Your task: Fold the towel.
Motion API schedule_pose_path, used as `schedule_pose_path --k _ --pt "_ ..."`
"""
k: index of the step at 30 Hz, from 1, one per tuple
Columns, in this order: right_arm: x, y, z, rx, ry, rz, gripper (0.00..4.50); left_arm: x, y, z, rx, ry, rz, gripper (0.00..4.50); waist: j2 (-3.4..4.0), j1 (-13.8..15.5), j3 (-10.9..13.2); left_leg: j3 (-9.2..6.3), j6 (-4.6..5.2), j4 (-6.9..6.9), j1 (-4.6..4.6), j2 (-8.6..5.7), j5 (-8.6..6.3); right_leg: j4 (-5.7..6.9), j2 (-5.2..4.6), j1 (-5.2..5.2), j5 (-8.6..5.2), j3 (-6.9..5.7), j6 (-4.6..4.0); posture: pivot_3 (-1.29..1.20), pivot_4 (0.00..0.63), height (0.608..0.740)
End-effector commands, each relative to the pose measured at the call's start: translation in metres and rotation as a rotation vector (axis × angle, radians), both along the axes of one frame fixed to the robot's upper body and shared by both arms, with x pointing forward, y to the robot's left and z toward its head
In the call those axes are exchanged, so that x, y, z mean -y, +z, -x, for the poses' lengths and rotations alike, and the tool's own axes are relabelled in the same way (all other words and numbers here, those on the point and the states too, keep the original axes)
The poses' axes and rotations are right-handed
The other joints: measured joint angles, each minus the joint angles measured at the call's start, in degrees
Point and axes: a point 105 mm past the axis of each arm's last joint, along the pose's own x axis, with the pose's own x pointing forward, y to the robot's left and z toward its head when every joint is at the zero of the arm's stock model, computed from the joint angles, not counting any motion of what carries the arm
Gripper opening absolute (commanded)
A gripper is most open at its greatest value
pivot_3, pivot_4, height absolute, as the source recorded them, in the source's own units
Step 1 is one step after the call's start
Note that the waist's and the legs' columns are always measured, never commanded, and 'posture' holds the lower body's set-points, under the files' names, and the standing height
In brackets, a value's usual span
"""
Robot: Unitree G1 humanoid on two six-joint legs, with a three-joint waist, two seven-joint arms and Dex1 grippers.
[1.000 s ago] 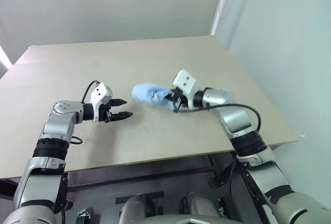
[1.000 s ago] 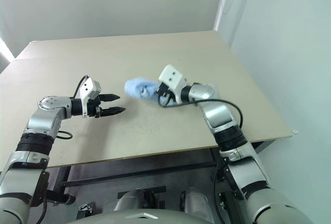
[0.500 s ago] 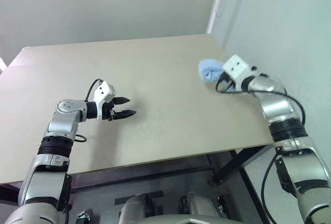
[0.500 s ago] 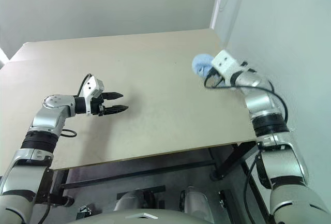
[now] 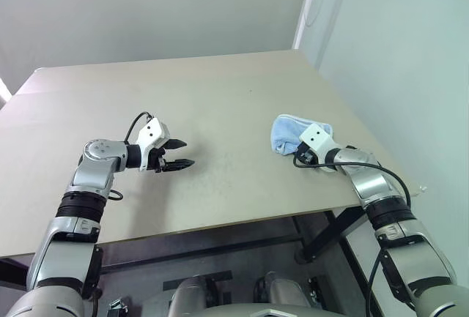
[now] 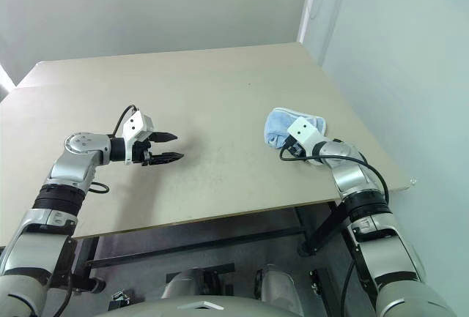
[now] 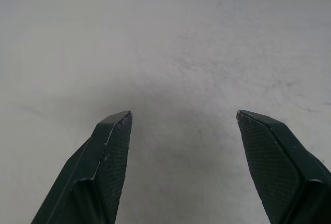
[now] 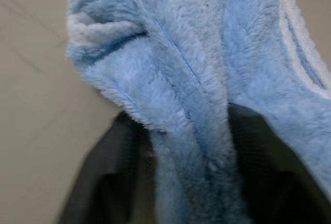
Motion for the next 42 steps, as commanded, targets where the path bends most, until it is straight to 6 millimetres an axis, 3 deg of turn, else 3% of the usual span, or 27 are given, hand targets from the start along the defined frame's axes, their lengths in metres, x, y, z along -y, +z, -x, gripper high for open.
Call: schedule_pose_path --k 1,2,5,8,11,14,16,22,25,27,31,33,35,38,40,42 --pt "0.000 0.038 0.006 0.018 0.038 -0.168 3.99 0.000 0.019 -0.005 0.039 0.001 0.039 3.43 0.01 0.3 0.0 0.00 0.00 0.00 -0.01 0.00 0.00 0.00 0.00 -0.01 0.01 0.00 0.00 0.00 0.000 0.735" --pt "-0.004 0.047 0.014 0.007 0.081 -0.233 4.33 0.000 0.021 -0.004 0.034 0.004 0.060 3.43 0.01 0.4 0.0 0.00 0.01 -0.01 -0.02 0.00 0.00 0.00 0.01 -0.04 0.02 0.00 0.03 0.00 0.000 0.735" --pt "-0.009 0.076 0.020 0.036 0.109 -0.424 4.42 0.000 0.026 -0.002 0.016 0.011 0.118 3.43 0.00 0.5 0.0 -0.09 0.01 -0.01 -0.03 0.01 0.00 0.00 0.04 -0.03 0.03 -0.01 0.05 0.00 0.000 0.735" --pt "-0.002 0.095 0.005 0.075 0.026 -0.593 4.42 0.000 0.025 0.000 0.008 0.012 0.124 3.43 0.01 0.4 0.0 -0.17 0.01 0.06 0.00 0.01 0.00 -0.02 0.06 0.02 0.00 -0.04 0.00 0.00 0.000 0.735" --pt "0.005 0.094 -0.019 0.084 -0.097 -0.669 4.42 0.004 0.023 0.001 -0.001 -0.003 0.129 3.43 0.02 0.4 0.0 -0.18 0.00 0.09 0.05 0.00 -0.01 -0.11 0.06 0.03 0.08 -0.06 0.05 0.00 0.000 0.735" --pt "0.005 0.074 -0.039 0.035 -0.193 -0.716 4.42 0.012 0.025 0.002 -0.002 -0.027 0.138 3.43 0.03 0.4 0.0 -0.19 0.00 0.08 0.08 0.00 -0.01 -0.16 0.05 -0.07 0.14 -0.09 0.02 0.00 0.000 0.735" --pt "0.004 0.044 -0.047 -0.013 -0.267 -0.667 4.42 0.016 0.028 0.002 0.003 -0.048 0.132 3.43 0.03 0.5 0.0 -0.17 0.00 0.06 0.08 0.00 -0.01 -0.18 0.06 -0.07 0.25 -0.09 -0.16 0.00 0.000 0.735" --pt "-0.009 -0.033 -0.036 -0.131 -0.330 -0.438 4.42 0.022 0.039 0.001 0.026 -0.065 0.146 3.43 -0.02 0.2 0.0 -0.05 -0.14 -0.01 0.00 -0.05 0.23 -0.11 0.23 -0.02 0.30 -0.03 0.18 0.00 0.000 0.735" --pt "-0.007 -0.050 -0.030 -0.124 -0.336 -0.296 4.42 0.023 0.043 0.002 0.023 -0.069 0.168 3.43 -0.10 -0.3 -0.1 -0.05 -0.22 0.00 0.21 0.00 0.16 -0.10 0.27 0.19 0.29 -0.03 0.19 0.00 0.000 0.735" --pt "-0.010 -0.031 -0.038 -0.071 -0.290 -0.329 4.42 0.022 0.045 0.004 0.019 -0.073 0.173 3.43 -0.07 -0.3 0.0 -0.07 -0.03 0.00 0.47 0.00 0.02 -0.11 0.17 0.45 0.17 -0.02 0.31 0.00 0.000 0.735" --pt "-0.008 0.039 -0.046 0.051 -0.124 -0.545 4.42 0.021 0.046 0.005 0.010 -0.068 0.187 3.43 0.12 -0.1 0.1 -0.09 -0.04 -0.04 0.86 -0.04 0.00 -0.20 -0.03 0.59 0.09 -0.02 0.14 0.00 0.000 0.735" --pt "-0.008 0.072 -0.029 0.096 0.001 -0.607 4.42 0.020 0.047 0.004 0.004 -0.061 0.207 3.43 0.24 0.5 0.2 -0.09 -0.04 -0.05 0.82 -0.08 0.00 -0.20 -0.12 0.54 0.09 -0.02 0.14 0.00 0.000 0.735" --pt "-0.009 0.091 -0.003 0.096 0.090 -0.618 4.42 0.020 0.052 0.001 0.007 -0.039 0.249 3.43 0.27 0.7 0.2 -0.10 -0.02 -0.10 0.75 -0.09 -0.01 -0.20 -0.15 0.44 0.08 -0.01 0.13 0.00 0.000 0.735" --pt "-0.015 0.098 0.035 0.034 0.194 -0.586 4.42 0.014 0.058 0.001 0.016 -0.023 0.265 3.43 0.26 0.6 0.2 -0.17 0.01 -0.21 0.52 -0.08 -0.02 -0.17 -0.14 0.21 0.09 -0.02 -0.02 0.00 0.000 0.735" --pt "-0.012 0.085 0.057 -0.038 0.227 -0.524 4.42 0.008 0.058 0.001 0.022 -0.011 0.260 3.43 0.26 0.5 0.2 -0.22 0.03 -0.25 0.49 -0.07 -0.03 -0.17 -0.10 0.14 -0.01 -0.08 -0.08 0.00 0.000 0.735" --pt "-0.002 0.071 0.065 -0.095 0.186 -0.501 4.42 0.004 0.058 0.001 0.025 0.008 0.263 3.43 0.22 0.5 0.2 -0.24 0.03 -0.29 0.48 -0.07 -0.04 -0.19 -0.08 0.13 -0.06 -0.12 -0.09 0.00 0.000 0.735"
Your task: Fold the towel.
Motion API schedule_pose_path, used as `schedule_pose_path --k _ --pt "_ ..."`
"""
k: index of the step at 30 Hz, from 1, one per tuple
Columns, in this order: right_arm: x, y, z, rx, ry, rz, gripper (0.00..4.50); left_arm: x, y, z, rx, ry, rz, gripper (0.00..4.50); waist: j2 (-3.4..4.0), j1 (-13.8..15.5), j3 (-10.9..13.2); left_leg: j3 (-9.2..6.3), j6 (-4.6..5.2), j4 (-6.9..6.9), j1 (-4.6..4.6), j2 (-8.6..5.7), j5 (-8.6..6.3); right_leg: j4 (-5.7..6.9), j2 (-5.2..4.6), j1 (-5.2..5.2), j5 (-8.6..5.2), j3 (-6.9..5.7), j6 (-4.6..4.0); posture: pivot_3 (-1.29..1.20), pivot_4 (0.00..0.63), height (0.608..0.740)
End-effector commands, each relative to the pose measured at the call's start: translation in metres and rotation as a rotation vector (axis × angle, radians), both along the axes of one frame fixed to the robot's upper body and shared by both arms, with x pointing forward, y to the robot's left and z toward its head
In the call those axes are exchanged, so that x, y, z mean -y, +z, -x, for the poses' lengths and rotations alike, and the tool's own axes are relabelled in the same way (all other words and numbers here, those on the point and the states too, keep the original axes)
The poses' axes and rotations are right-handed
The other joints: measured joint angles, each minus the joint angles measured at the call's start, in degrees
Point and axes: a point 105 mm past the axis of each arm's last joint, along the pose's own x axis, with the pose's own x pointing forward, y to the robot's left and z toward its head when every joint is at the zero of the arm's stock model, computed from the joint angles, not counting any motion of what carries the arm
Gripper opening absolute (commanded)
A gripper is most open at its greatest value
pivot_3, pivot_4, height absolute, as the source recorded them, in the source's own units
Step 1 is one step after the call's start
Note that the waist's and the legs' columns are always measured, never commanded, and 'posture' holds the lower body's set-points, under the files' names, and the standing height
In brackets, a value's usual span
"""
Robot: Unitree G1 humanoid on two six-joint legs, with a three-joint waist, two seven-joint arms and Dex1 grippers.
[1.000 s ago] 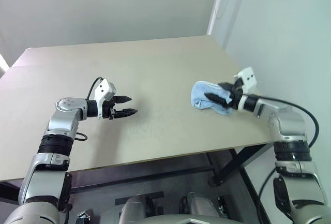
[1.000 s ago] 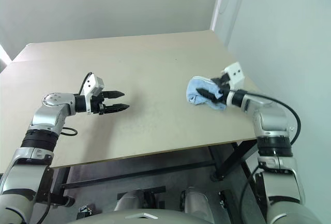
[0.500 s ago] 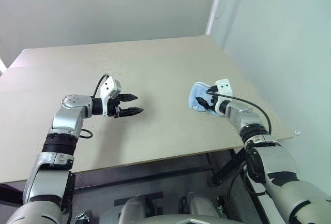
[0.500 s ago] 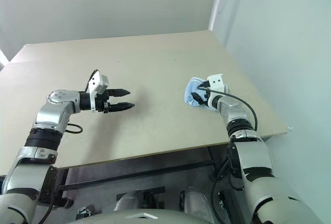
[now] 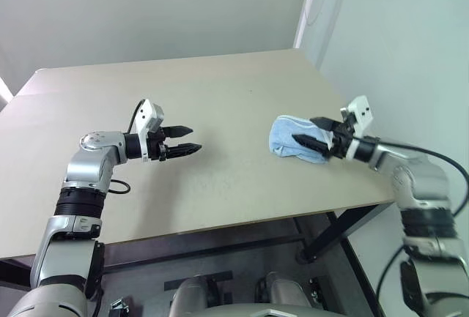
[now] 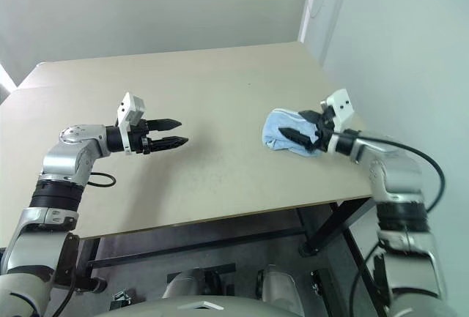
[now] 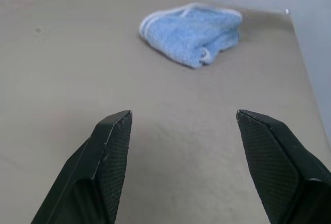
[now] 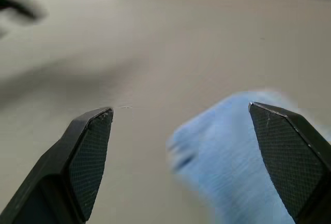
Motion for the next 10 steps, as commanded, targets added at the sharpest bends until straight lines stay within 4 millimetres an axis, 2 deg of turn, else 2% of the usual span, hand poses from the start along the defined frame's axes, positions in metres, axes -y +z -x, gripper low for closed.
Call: schedule_pose_path --k 1,4,6,8,10 --pt "0.005 -0.008 0.012 -0.057 0.017 0.020 4.42 -0.012 0.016 -0.001 0.051 0.036 0.019 3.43 -0.02 -0.1 0.0 0.00 0.00 0.02 0.00 0.00 0.00 -0.02 0.02 0.00 -0.02 -0.01 0.02 0.00 0.000 0.735" --pt "0.008 -0.032 0.025 -0.142 0.049 0.055 4.42 -0.017 0.011 0.000 0.039 0.066 0.005 3.43 -0.01 0.0 0.1 -0.01 0.00 0.09 0.02 -0.01 0.00 -0.09 0.01 0.04 -0.08 -0.03 0.13 0.00 0.000 0.735" --pt "0.005 -0.040 0.028 -0.167 0.063 0.071 4.42 -0.020 0.010 0.002 0.040 0.070 -0.009 3.43 -0.02 0.0 0.1 -0.05 -0.01 0.11 0.03 -0.01 -0.01 -0.17 0.00 0.06 -0.05 -0.07 0.15 0.00 0.000 0.735" --pt "0.004 -0.042 0.018 -0.166 0.030 0.049 4.42 -0.023 0.010 0.001 0.067 0.082 -0.049 3.43 -0.01 0.1 0.1 -0.06 -0.01 0.11 0.03 0.00 -0.01 -0.21 0.00 0.06 -0.03 -0.08 0.16 0.00 0.000 0.735" --pt "-0.001 -0.041 0.009 -0.159 0.020 0.029 4.42 -0.022 0.020 -0.003 0.089 0.083 -0.035 3.43 -0.05 0.0 0.2 -0.07 -0.01 0.10 0.03 -0.01 -0.01 -0.25 0.00 0.06 -0.03 -0.08 0.16 0.00 0.000 0.735"
